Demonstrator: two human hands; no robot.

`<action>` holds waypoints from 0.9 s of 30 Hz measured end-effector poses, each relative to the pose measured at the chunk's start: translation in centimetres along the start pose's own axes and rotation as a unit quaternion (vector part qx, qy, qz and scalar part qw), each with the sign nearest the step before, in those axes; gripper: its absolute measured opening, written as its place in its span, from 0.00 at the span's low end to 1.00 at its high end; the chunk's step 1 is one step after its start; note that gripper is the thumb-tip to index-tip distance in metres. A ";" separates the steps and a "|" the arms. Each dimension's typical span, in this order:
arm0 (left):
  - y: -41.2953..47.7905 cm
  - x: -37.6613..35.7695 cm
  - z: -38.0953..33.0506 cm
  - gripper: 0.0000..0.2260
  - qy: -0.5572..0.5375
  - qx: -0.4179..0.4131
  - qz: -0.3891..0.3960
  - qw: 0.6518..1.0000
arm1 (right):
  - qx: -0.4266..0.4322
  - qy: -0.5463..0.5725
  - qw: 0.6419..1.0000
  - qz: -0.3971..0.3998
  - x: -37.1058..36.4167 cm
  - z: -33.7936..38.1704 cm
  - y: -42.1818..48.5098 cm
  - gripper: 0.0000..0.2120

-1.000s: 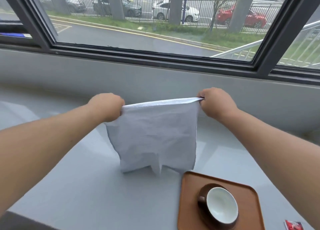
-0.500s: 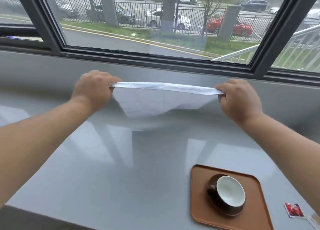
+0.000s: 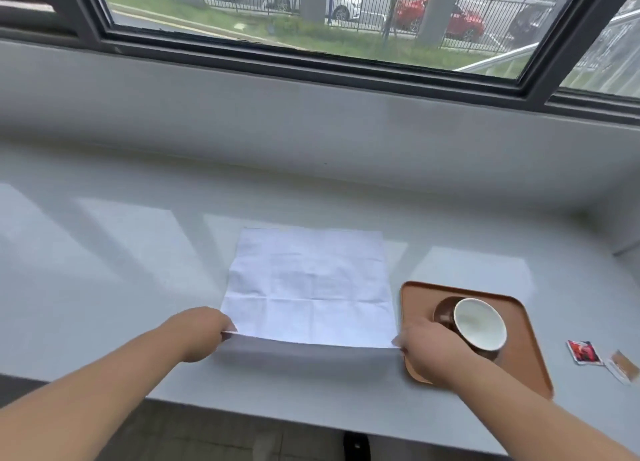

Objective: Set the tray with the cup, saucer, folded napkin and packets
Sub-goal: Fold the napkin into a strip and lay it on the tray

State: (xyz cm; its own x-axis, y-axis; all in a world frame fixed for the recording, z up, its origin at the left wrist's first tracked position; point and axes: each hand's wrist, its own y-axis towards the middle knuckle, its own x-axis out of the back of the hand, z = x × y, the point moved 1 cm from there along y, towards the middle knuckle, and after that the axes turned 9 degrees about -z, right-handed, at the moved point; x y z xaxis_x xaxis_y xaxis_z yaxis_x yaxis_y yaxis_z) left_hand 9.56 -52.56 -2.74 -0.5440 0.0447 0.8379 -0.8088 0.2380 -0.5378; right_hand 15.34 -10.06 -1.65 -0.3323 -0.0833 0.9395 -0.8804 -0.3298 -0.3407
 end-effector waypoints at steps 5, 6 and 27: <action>2.5 0.2 1.9 0.11 -0.116 0.060 -0.043 0.991 | -0.087 0.093 0.991 0.030 0.2 -1.2 3.4 0.13; 3.2 0.6 2.3 0.10 -0.152 0.083 -0.068 0.983 | -0.102 0.111 0.988 0.024 0.8 -1.8 4.6 0.12; 18.7 3.8 5.4 0.09 -0.421 0.259 -0.213 0.843 | -0.216 0.319 0.921 -0.051 2.2 -10.6 23.6 0.07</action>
State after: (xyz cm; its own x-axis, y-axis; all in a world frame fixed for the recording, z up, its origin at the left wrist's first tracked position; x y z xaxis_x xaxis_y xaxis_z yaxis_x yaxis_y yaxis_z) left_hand -8.81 -53.18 -10.13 0.0312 -0.6939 0.7194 -0.8418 -0.4064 -0.3554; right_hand -9.73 -8.02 -7.96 -0.2513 0.5428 0.8014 -0.9247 0.1101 -0.3645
